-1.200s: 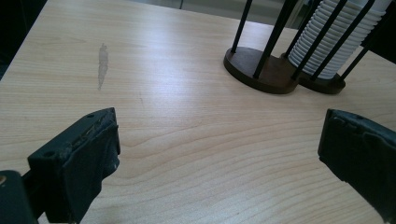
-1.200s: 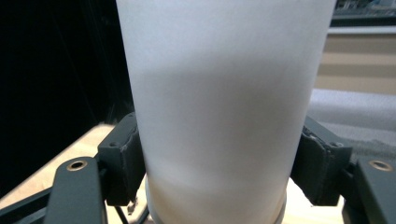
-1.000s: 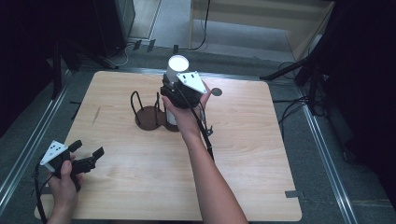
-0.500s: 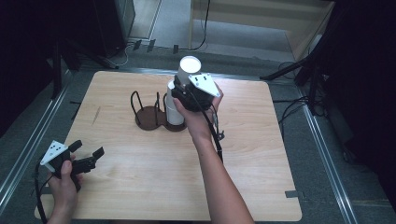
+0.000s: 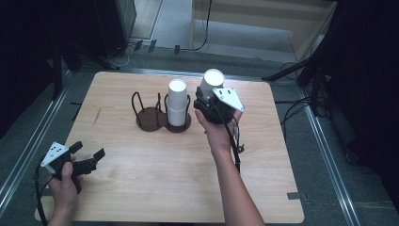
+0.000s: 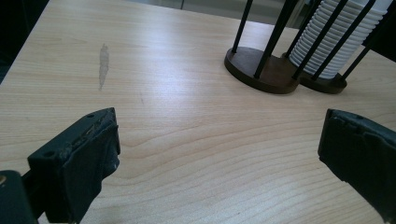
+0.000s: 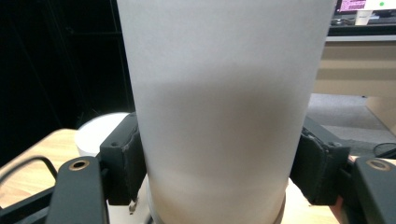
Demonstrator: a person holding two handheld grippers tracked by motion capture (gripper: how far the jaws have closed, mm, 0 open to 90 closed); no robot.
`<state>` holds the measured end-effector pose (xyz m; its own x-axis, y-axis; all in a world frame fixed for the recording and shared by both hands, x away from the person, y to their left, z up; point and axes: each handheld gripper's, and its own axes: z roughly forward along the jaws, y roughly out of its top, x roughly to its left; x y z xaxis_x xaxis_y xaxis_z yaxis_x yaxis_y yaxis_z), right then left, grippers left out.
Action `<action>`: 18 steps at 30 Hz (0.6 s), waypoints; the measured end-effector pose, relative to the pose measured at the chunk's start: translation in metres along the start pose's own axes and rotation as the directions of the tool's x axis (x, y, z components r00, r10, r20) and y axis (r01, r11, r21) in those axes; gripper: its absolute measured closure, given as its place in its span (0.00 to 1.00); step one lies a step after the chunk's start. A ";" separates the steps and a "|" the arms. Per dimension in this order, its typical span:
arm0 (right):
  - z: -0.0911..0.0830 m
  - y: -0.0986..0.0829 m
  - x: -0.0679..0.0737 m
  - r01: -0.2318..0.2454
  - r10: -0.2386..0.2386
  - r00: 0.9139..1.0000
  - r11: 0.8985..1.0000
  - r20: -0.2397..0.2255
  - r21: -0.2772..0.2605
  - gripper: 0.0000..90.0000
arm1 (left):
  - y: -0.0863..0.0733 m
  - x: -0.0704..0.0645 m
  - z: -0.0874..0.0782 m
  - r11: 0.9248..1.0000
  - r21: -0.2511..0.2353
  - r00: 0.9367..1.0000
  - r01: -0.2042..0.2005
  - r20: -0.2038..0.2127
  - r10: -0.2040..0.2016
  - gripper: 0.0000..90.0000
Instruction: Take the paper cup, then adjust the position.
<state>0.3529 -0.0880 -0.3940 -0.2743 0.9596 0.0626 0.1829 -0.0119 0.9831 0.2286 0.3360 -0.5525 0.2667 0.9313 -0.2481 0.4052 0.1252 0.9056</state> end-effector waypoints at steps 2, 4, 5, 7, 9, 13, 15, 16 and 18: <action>-0.005 -0.005 -0.006 0.012 -0.012 1.000 1.000 0.009 0.006 0.32 | 0.000 0.000 0.000 1.000 0.001 1.000 -0.001 -0.002 0.001 0.00; -0.010 -0.011 -0.011 0.013 -0.013 1.000 1.000 0.015 0.013 0.32 | 0.000 -0.001 0.000 1.000 0.001 1.000 0.000 -0.004 0.000 0.00; -0.012 -0.013 -0.013 0.013 -0.013 1.000 1.000 0.018 0.014 0.32 | 0.000 -0.001 0.000 1.000 0.000 1.000 -0.001 -0.004 0.001 0.00; -0.019 -0.019 -0.019 0.003 -0.003 1.000 1.000 0.020 0.015 0.32 | 0.000 0.000 0.000 1.000 -0.002 1.000 -0.003 -0.005 0.003 0.00; -0.026 -0.025 -0.025 -0.002 0.002 1.000 1.000 0.023 0.020 0.32 | 0.000 -0.001 0.000 1.000 -0.009 1.000 0.004 -0.007 -0.004 0.00; -0.040 -0.039 -0.036 -0.001 -0.001 0.999 0.999 0.038 0.041 0.32 | -0.001 0.000 -0.001 1.000 -0.012 1.000 0.003 -0.005 -0.003 0.00; -0.047 -0.047 -0.041 0.000 -0.003 0.999 0.999 0.048 0.049 0.32 | -0.001 -0.001 -0.001 1.000 -0.013 1.000 0.001 -0.010 -0.001 0.00; -0.053 -0.055 -0.044 0.002 -0.005 0.999 0.998 0.052 0.061 0.32 | -0.001 -0.002 -0.001 1.000 -0.012 1.000 -0.005 -0.018 0.005 0.00; -0.055 -0.058 -0.045 0.005 -0.009 0.998 0.998 0.057 0.065 0.32 | 0.000 -0.004 0.000 0.999 0.003 0.999 -0.034 -0.037 0.034 0.00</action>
<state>0.3032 -0.1461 -0.4441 -0.2220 0.9740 0.0444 0.2429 0.0112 0.9700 0.2271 0.3323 -0.5515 0.2477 0.9471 -0.2042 0.3983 0.0926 0.9126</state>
